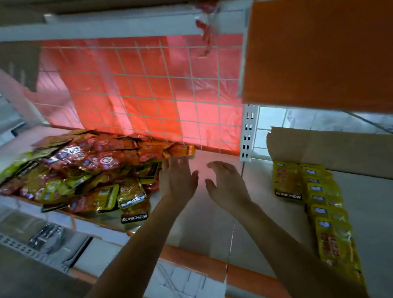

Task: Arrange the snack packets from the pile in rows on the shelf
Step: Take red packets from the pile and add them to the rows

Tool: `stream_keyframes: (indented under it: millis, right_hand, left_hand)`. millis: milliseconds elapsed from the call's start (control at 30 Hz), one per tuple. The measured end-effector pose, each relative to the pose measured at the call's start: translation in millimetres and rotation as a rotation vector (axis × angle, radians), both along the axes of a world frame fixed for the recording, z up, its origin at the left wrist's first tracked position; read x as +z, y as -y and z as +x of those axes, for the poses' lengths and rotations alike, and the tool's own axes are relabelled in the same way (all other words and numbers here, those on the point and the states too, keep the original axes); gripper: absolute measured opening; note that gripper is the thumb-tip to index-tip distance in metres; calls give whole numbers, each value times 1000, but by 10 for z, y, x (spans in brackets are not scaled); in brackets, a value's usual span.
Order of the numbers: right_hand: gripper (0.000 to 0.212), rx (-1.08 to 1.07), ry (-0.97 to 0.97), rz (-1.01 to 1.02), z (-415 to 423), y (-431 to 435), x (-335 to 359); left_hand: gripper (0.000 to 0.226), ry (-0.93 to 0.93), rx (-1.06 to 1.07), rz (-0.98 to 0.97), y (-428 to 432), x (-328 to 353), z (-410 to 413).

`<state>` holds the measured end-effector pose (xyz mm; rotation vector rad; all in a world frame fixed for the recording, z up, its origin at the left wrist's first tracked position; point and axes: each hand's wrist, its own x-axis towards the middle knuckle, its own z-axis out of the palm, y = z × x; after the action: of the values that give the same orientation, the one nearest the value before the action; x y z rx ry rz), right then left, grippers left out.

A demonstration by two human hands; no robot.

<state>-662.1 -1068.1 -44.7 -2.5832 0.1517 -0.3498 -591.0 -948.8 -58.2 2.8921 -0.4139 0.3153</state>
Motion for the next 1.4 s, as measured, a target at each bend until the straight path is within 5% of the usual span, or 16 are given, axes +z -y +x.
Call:
stream_keyframes:
  millis: [167, 333, 600, 833, 1067, 1233, 1400]
  right_hand:
    - [43, 88, -35, -23, 493, -414, 13]
    - [38, 140, -143, -86, 859, -665, -67]
    - [50, 51, -204, -229, 819, -697, -246]
    - [55, 33, -160, -433, 552, -716, -277]
    - [25, 37, -56, -430, 223, -546, -355]
    - [31, -28, -117, -461, -91, -406, -219]
    - [50, -95, -153, -368, 0, -246, -151]
  left_hand:
    - [38, 77, 50, 0, -436, 95, 329]
    - [64, -63, 47, 90, -696, 45, 639]
    - [35, 18, 11, 63, -729, -48, 674]
    - [38, 19, -82, -11, -595, -159, 475]
    - [25, 128, -109, -390, -555, -114, 260]
    - [31, 92, -175, -681, -521, -85, 122]
    - [24, -150, -107, -906, -455, -86, -33]
